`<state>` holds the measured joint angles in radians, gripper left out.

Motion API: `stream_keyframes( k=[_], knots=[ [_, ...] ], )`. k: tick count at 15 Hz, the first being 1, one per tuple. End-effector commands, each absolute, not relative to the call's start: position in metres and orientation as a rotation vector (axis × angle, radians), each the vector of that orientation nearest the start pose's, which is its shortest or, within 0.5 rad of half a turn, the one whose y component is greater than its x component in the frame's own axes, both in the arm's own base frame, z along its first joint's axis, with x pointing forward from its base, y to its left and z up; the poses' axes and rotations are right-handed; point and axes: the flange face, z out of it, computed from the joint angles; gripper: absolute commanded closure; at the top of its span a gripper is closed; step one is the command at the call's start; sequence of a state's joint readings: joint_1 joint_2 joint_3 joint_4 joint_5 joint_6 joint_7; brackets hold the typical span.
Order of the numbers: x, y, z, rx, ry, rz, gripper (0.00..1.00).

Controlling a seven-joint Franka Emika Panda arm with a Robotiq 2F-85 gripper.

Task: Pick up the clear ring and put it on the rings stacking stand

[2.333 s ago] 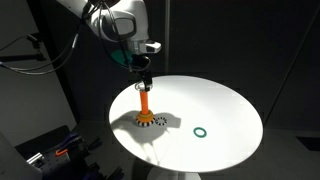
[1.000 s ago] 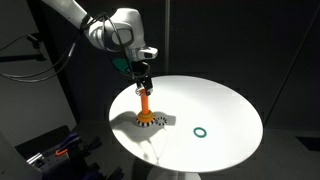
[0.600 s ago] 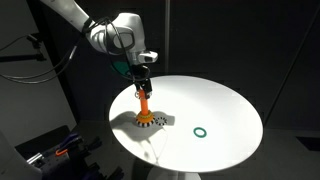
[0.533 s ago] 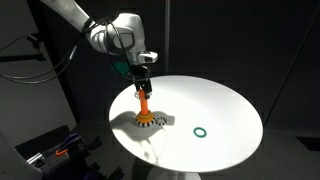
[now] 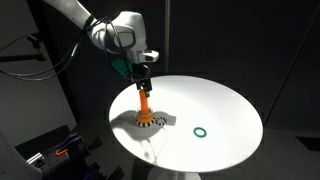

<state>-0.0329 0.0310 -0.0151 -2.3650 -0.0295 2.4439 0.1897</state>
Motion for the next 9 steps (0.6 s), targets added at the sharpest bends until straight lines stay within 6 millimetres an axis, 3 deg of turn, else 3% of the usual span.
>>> stream_keyframes(
  k=[1,9],
  knots=[
    [0.511,-0.034,0.338,-3.092,0.375,-0.093,0.0],
    [0.518,-0.078,0.352,-3.092,0.527,-0.158,0.0]
  ],
)
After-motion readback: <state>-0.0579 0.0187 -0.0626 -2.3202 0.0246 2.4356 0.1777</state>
